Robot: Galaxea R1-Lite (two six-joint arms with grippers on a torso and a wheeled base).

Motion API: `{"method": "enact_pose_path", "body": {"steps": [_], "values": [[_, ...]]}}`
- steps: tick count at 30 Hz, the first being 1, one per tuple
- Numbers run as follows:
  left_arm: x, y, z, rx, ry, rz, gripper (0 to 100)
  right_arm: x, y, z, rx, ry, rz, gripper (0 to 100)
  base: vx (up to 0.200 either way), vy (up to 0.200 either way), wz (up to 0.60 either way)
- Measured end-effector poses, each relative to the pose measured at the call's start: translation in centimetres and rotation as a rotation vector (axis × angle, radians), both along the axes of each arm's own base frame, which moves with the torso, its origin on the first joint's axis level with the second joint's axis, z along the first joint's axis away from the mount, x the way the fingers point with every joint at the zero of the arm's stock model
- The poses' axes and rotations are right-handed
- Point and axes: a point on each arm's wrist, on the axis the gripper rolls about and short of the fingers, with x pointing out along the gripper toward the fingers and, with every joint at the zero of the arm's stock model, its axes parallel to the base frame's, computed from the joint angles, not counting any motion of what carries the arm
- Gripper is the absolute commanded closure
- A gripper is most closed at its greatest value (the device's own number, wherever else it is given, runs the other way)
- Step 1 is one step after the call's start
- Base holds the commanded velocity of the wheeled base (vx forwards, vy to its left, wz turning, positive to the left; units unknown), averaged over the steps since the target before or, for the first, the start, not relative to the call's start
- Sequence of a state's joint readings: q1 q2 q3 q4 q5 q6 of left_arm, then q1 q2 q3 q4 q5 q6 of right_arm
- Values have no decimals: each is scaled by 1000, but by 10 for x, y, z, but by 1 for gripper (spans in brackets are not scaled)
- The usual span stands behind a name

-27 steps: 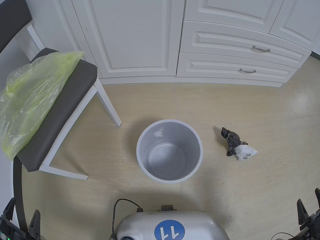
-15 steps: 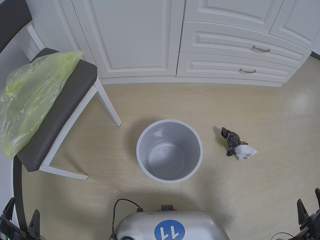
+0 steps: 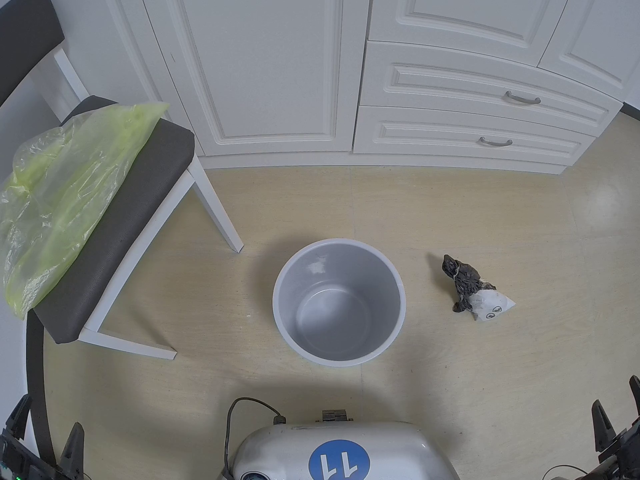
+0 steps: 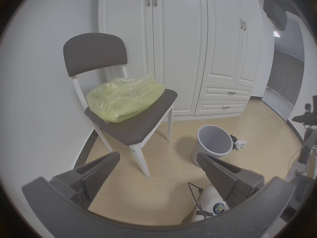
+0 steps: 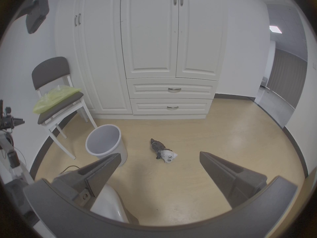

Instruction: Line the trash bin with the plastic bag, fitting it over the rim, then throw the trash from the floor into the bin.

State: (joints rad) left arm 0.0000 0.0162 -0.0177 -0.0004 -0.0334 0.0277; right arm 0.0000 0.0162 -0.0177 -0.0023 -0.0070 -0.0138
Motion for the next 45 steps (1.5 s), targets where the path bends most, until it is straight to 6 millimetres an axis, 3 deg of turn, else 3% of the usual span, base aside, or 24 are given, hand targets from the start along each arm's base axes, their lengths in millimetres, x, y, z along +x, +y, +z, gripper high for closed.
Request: {"method": "enact_pose_path", "body": {"steps": [10, 19, 24, 31, 35, 38, 45], "values": [[0, 1, 2, -69, -23, 48, 0, 0, 0, 0, 8, -1, -17, 0, 0, 0, 0], [-7, -1, 35, -29, -311, -36, 0, 0, 0, 3, 24, -26, 4, 0, 0, 0, 0], [-12, -1, 49, -29, -307, -51, 0, -8, 0, 30, 74, -121, 27, 0, 0, 0, 0], [-13, 0, 111, -38, -284, 10, 0, -12, 1, 86, 53, -165, 42, 0, 0, 0, 0], [3, 1, 154, -17, -227, 63, 0, -1, 1, 120, 25, -144, 38, 0, 0, 0, 0], [24, 2, 176, 25, -110, 101, 0, 15, 1, 142, 3, -106, 28, 0, 0, 0, 0], [86, 6, 193, 126, 141, 164, 0, 50, 1, 161, -23, -16, 22, 0, 0, 0, 0]]}}
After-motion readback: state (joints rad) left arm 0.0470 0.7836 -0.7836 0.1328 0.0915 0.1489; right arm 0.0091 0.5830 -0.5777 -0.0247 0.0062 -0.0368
